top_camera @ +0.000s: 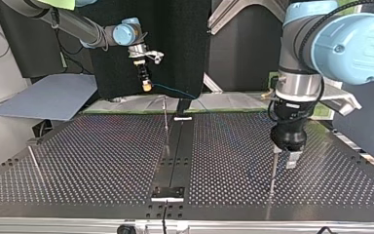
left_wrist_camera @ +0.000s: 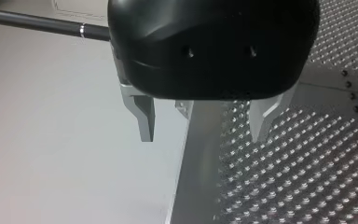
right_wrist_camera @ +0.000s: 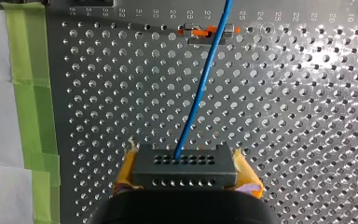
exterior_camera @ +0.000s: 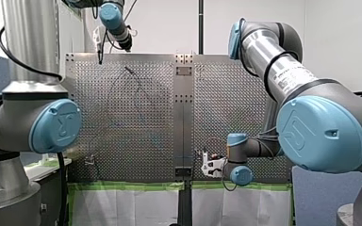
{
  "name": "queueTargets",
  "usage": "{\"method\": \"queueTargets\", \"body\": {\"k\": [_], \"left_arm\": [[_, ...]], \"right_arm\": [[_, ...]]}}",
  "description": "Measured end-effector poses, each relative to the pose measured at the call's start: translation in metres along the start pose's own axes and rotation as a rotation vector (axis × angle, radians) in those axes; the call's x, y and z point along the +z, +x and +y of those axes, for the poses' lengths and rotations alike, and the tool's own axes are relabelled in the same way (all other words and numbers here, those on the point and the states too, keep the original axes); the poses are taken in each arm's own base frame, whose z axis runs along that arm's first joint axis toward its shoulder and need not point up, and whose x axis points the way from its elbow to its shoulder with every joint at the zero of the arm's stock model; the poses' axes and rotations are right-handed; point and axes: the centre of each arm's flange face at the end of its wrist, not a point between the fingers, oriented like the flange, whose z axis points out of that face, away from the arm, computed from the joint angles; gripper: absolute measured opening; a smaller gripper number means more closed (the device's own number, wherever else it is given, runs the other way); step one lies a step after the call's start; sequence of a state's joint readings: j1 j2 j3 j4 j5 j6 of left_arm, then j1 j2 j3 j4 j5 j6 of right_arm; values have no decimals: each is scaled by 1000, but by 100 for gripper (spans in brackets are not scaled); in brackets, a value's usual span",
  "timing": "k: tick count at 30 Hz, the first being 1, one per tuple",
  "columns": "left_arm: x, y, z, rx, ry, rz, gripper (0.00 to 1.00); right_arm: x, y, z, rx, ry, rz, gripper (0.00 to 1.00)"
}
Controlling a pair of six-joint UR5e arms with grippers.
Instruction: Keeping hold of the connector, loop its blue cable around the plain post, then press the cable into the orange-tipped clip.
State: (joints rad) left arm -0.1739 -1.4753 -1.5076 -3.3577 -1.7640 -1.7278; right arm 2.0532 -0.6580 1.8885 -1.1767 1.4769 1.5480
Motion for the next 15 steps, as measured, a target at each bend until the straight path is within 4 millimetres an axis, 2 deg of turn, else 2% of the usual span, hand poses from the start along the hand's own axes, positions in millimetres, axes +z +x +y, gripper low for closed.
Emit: {"method": "queueTargets", "body": {"k": [9, 15], "left_arm": [[13, 38, 6, 33, -84, 145, 99], [17, 50, 15, 49, -109, 220, 99]], "right_arm": [[0, 0, 0, -2, 0, -6, 0], [-1, -1, 0, -2, 0, -11, 0]]}}
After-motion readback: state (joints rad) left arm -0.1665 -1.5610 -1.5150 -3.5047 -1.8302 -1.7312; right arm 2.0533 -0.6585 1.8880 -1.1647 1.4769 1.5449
